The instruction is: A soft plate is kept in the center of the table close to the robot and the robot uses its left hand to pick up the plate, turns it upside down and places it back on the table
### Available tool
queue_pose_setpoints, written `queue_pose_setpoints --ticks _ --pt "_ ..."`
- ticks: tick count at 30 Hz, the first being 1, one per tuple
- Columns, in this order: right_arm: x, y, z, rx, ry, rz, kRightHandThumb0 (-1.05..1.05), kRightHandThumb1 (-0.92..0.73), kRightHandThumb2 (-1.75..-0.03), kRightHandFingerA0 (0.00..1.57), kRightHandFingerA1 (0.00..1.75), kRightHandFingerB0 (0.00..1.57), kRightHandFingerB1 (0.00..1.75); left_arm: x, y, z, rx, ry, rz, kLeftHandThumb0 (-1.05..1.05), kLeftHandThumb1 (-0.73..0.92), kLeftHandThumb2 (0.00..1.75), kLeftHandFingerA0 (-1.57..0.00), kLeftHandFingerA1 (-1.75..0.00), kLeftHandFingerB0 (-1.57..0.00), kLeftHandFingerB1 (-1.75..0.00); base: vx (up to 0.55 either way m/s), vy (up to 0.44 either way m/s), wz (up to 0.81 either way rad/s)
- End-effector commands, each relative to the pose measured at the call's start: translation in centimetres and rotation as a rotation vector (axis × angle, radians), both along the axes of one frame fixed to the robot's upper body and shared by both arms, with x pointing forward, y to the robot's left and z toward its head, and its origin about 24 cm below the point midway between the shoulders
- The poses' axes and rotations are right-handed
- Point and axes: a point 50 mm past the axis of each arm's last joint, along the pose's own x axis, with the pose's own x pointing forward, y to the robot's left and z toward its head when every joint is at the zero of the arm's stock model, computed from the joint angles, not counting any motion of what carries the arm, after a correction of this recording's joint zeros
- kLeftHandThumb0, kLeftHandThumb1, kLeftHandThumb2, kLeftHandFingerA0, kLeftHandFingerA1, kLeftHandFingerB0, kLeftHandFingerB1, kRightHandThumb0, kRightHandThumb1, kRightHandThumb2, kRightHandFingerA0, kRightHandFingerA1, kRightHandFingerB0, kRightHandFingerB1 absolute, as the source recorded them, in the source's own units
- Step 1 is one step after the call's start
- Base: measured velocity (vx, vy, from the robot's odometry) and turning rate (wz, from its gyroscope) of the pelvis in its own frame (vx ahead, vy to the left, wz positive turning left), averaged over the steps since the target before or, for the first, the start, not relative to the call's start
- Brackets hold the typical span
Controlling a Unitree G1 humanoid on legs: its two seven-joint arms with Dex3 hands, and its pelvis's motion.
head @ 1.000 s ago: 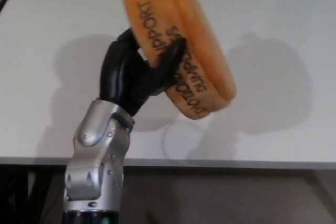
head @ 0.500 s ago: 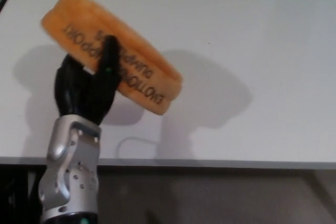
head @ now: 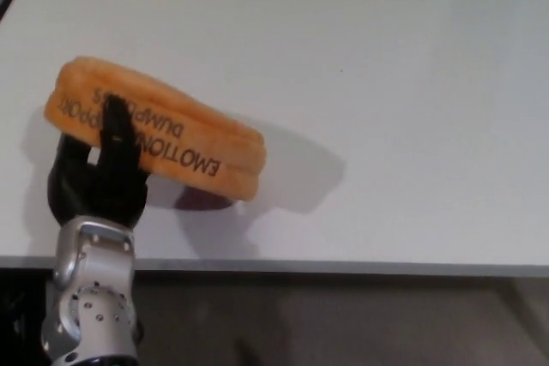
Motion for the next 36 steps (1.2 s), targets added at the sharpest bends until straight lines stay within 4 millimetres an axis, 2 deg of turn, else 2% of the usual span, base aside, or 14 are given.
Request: queue_pose_setpoints --ticks 1,5,6,7,9,13,15,18,19,25,27,29,32,36 --pt "1.1 -0.9 1.0 -0.012 0.019 0.015 -0.82 -0.88 -0.67 0.32 0.39 0.05 0.21 -4.7 -5.3 -8.9 -0.606 0.682 0.046 -0.27 0.72 0.69 -1.01 -1.75 -0.55 -0.87 0.0 0.0 0.0" --pt "1.3 -0.8 1.3 -0.015 0.021 0.019 -0.79 -0.89 -0.67 0.31 0.4 0.05 0.21 -5.3 -5.2 -9.9 -0.598 0.711 0.003 -0.29 0.74 0.62 -1.02 -1.75 -0.61 -0.93 0.0 0.0 0.0" --pt "1.3 -0.8 1.3 -0.021 0.021 0.037 -0.85 -0.77 -1.1 0.22 0.51 0.0 0.13 -5.7 -5.3 -10.2 -0.589 0.718 -0.006 -0.4 0.58 0.91 -1.28 -1.48 -0.74 -1.0 0.0 0.0 0.0" --pt "1.3 -0.8 1.3 -0.026 0.021 0.045 -0.8 -0.91 -0.68 0.28 0.39 0.01 0.18 -5.9 -5.2 -10.4 -0.579 0.73 -0.007 -0.31 0.74 0.61 -1.03 -1.75 -0.59 -0.91 0.0 0.0 0.0" --pt "1.3 -0.9 1.2 -0.022 0.016 0.043 -0.78 -0.71 -1.07 0.2 0.51 0.0 0.19 -6.0 -5.2 -10.5 -0.579 0.744 -0.013 -0.31 0.74 0.61 -1.04 -1.75 -0.65 -0.91 0.0 0.0 0.0" --pt "1.5 -1.2 0.9 -0.009 0.018 0.037 -0.79 -0.9 -0.68 0.27 0.39 0.0 0.19 -6.3 -4.8 -10.7 -0.58 0.716 -0.031 -0.29 0.7 0.6 -1.02 -1.75 -0.66 -0.89 0.0 0.0 0.0" --pt "1.6 -1.4 0.6 0.003 0.025 0.035 -0.84 -0.76 -1.08 0.22 0.52 0.0 0.13 -6.5 -4.9 -10.7 -0.576 0.726 -0.034 -0.44 0.56 0.91 -1.32 -1.49 -0.75 -1.05 0.0 0.0 0.0" --pt "1.5 -1.5 0.4 0.01 0.035 0.026 -0.8 -0.72 -1.07 0.2 0.51 0.0 0.17 -6.7 -5.1 -10.8 -0.56 0.754 -0.059 -0.51 0.62 0.94 -1.33 -1.51 -0.83 -1.12 0.0 0.0 0.0" --pt "1.5 -1.5 0.4 0.004 0.03 0.029 -0.77 -0.88 -0.67 0.28 0.39 0.0 0.18 -6.7 -5.2 -10.8 -0.554 0.754 -0.077 -0.53 0.6 0.92 -1.35 -1.54 -0.85 -1.19 0.0 0.0 0.0" --pt "1.9 -1.6 0.5 0.003 0.013 0.044 -0.85 -0.73 -1.06 0.23 0.52 0.0 0.12 -6.4 -6.8 -10.4 -0.466 0.752 -0.26 -0.39 0.79 0.64 -1.04 -1.75 -0.63 -1.66 0.0 0.0 0.0" --pt "1.9 -1.6 0.5 0.003 0.016 0.042 -0.84 -0.73 -1.06 0.22 0.52 0.0 0.13 -6.3 -7.4 -10.3 -0.439 0.762 -0.289 -0.49 0.58 0.94 -1.3 -1.5 -0.61 -1.05 0.0 0.0 0.0" --pt "1.9 -1.6 0.5 0.006 0.018 0.048 -0.85 -0.73 -1.05 0.22 0.51 0.0 0.12 -6.1 -8.7 -9.8 -0.407 0.753 -0.353 -0.3 0.72 0.63 -1.0 -1.75 -0.37 -0.51 0.0 0.0 0.0" --pt "1.8 -1.6 0.5 0.008 0.019 0.05 -0.85 -0.71 -1.02 0.24 0.51 0.0 0.11 -5.7 -9.9 -9.0 -0.354 0.743 -0.415 -0.27 0.69 0.68 -0.98 -1.75 -0.59 -1.21 0.0 0.0 0.0" --pt "2.0 -1.5 0.5 -0.007 0.008 0.06 -0.85 -0.7 -1.01 0.23 0.5 0.0 0.1 -4.3 -11.7 -6.6 -0.31 0.68 -0.521 -0.44 0.57 0.95 -1.25 -1.43 -0.73 -1.11 0.0 0.0 0.0"
